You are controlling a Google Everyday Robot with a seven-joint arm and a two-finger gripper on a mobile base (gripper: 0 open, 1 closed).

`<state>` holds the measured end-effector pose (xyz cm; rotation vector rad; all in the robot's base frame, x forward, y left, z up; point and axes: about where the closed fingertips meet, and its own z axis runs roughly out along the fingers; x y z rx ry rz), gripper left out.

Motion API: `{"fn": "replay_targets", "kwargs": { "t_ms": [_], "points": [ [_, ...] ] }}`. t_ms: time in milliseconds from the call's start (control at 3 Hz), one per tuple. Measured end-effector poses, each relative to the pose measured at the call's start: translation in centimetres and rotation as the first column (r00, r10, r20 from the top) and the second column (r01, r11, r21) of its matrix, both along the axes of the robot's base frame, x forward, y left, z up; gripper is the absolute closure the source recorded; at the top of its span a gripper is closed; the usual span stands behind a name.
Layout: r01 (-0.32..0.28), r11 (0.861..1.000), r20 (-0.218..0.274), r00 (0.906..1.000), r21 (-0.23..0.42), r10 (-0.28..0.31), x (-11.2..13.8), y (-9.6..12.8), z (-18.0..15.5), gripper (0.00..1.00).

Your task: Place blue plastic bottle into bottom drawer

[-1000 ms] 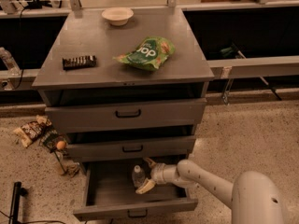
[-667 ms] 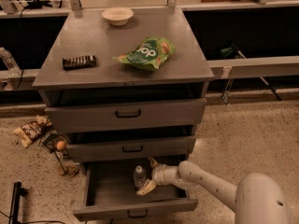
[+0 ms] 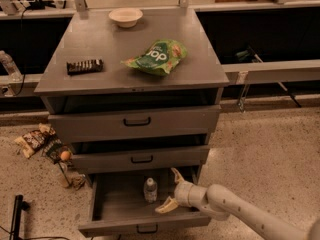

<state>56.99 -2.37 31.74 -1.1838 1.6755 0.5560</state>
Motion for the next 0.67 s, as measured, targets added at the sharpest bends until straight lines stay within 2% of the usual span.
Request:
{"fn": "replay_targets", "kwargs": {
  "t_ms": [333,667],
  "points": [
    [0.15,0.988,0.022,0.9886,-0.032,-0.149,-3.7,-5.1,3.1,0.0],
    [0.131,0.991,-0.011,0.9913,-0.028,-0.131,-7.3,-4.1,2.3,0.0]
  ]
}}
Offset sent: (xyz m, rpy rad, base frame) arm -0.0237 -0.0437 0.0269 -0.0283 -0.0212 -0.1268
